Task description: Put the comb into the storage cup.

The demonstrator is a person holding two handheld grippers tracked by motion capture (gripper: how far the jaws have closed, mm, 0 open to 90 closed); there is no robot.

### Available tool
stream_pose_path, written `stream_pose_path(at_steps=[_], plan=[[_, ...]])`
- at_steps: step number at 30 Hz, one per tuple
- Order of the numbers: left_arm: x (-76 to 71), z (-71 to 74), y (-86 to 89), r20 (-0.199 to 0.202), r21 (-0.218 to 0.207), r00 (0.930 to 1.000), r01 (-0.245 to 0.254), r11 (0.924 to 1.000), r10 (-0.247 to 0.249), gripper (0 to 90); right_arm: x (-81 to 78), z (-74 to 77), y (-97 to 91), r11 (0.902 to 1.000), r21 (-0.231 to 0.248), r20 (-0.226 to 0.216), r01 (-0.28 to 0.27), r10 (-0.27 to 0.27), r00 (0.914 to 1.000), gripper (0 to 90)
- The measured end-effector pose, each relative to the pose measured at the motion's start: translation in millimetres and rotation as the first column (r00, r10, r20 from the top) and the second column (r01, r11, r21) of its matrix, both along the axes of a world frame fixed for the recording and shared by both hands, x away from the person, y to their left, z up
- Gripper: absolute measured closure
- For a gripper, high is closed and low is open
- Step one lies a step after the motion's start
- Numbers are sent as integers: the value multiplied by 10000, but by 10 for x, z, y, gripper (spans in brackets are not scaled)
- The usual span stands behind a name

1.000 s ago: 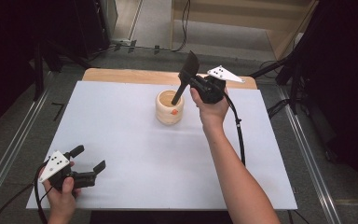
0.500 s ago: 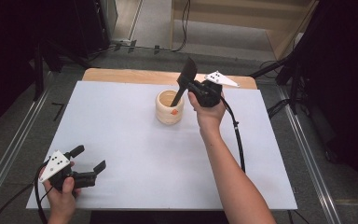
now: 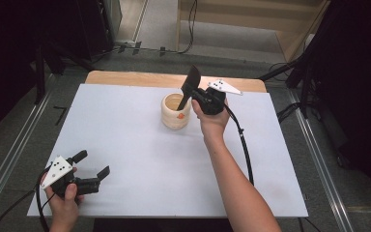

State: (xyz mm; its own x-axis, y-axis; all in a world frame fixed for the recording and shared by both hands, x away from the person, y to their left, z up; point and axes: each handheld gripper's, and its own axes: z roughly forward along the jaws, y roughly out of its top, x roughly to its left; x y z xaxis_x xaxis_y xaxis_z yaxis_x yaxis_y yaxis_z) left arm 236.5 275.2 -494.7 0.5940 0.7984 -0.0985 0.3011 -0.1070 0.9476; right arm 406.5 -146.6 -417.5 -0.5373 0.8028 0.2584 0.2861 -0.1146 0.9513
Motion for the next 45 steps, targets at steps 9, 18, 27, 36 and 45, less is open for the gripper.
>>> stream_pose_path(at_steps=[9,18,27,36,45], plan=[[0,-1,-1,-4,-10,10000,-4,10000,4,0,17,-119,45,10000,88,-283,-7,9,9996,816],[2,-2,1,-6,-36,10000,-12,10000,12,0,37,-259,69,9995,285,-634,167,-148,9979,816],[2,-2,-4,5,-12,10000,2,10000,-2,0,57,-351,95,9983,543,-918,191,-140,9957,815],[3,-2,-6,4,-10,10000,14,10000,-14,0,66,-361,11,9987,420,-1043,294,-249,9942,694],[5,-3,-10,-4,23,10000,-10,10000,10,0,37,-345,-70,9967,-402,-896,711,-745,9932,430]])
